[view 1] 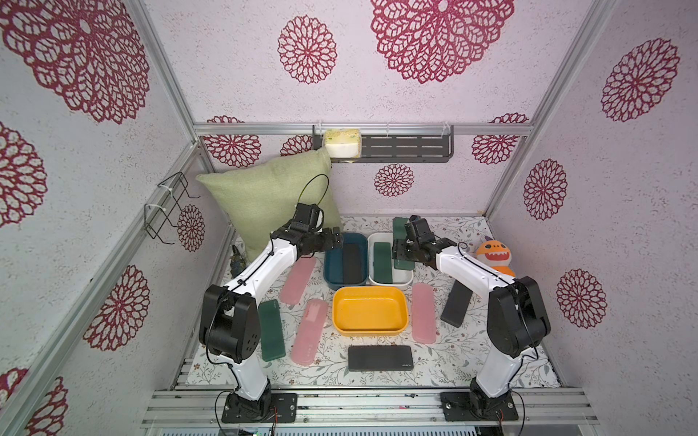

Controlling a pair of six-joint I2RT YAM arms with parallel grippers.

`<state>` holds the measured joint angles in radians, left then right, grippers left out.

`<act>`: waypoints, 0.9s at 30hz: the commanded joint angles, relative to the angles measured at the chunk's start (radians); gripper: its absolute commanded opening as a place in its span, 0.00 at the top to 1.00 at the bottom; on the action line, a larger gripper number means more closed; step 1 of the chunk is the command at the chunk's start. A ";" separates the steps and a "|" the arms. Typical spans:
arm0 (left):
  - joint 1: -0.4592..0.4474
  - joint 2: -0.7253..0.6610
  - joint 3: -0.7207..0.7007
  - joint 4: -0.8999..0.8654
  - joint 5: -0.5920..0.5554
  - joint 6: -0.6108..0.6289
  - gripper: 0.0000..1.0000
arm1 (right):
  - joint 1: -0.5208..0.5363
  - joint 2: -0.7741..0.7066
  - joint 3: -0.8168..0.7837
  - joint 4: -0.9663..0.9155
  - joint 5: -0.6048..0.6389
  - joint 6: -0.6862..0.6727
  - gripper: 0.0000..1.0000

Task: Place the pencil cases by color into the storage box
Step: Place the pencil case at the storage box.

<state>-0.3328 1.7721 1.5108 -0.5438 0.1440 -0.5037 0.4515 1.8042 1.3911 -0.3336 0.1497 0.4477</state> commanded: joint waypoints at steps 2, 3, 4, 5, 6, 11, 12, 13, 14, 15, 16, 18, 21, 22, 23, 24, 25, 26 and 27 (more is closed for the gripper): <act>0.007 -0.028 -0.011 0.000 -0.006 0.023 0.02 | 0.011 0.025 0.049 0.022 0.030 0.020 0.62; 0.008 -0.028 -0.012 0.000 -0.006 0.024 0.03 | 0.012 0.033 0.052 0.021 0.028 0.018 0.62; 0.010 -0.028 -0.013 0.001 -0.007 0.025 0.03 | 0.013 0.043 0.058 0.020 0.026 0.016 0.62; 0.010 -0.027 -0.014 0.000 -0.006 0.026 0.03 | 0.013 0.056 0.065 0.017 0.024 0.013 0.62; 0.011 -0.027 -0.014 -0.001 -0.007 0.027 0.03 | 0.013 0.065 0.069 0.015 0.025 0.012 0.62; 0.017 -0.030 -0.021 -0.002 -0.009 0.031 0.03 | 0.017 0.112 0.091 0.014 0.020 0.008 0.62; 0.018 -0.030 -0.021 -0.002 -0.010 0.031 0.03 | 0.018 0.119 0.096 0.013 0.019 0.008 0.62; 0.019 -0.032 -0.023 -0.002 -0.010 0.031 0.03 | 0.019 0.127 0.101 0.011 0.022 0.006 0.62; 0.020 -0.031 -0.024 -0.002 -0.009 0.032 0.03 | 0.020 0.132 0.104 0.008 0.025 0.006 0.62; 0.021 -0.031 -0.024 -0.004 -0.010 0.032 0.03 | 0.021 0.136 0.106 0.004 0.028 0.006 0.62; 0.021 -0.031 -0.024 -0.004 -0.009 0.032 0.03 | 0.023 0.139 0.106 0.002 0.030 0.006 0.62; 0.022 -0.031 -0.026 -0.004 -0.009 0.034 0.03 | 0.027 0.141 0.106 -0.004 0.037 0.006 0.62; 0.024 -0.032 -0.029 -0.002 -0.009 0.034 0.03 | 0.030 0.144 0.103 -0.011 0.047 0.004 0.61; 0.025 -0.030 -0.029 -0.002 -0.010 0.034 0.03 | 0.031 0.146 0.102 -0.012 0.048 0.005 0.61; 0.025 -0.030 -0.029 -0.002 -0.009 0.034 0.03 | 0.030 0.149 0.101 -0.012 0.047 0.005 0.61; 0.026 -0.031 -0.031 -0.002 -0.009 0.035 0.03 | 0.033 0.152 0.101 -0.012 0.047 0.005 0.61; 0.026 -0.030 -0.031 -0.002 -0.009 0.037 0.03 | 0.032 0.156 0.101 -0.012 0.046 0.005 0.61; 0.027 -0.030 -0.032 -0.002 -0.008 0.037 0.03 | 0.035 0.163 0.103 -0.013 0.047 0.006 0.61; 0.028 -0.030 -0.034 -0.002 -0.008 0.038 0.03 | 0.035 0.166 0.104 -0.013 0.046 0.006 0.60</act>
<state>-0.3130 1.7721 1.4910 -0.5449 0.1413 -0.4812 0.4786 1.9636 1.4628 -0.3504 0.1646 0.4465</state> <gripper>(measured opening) 0.975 0.735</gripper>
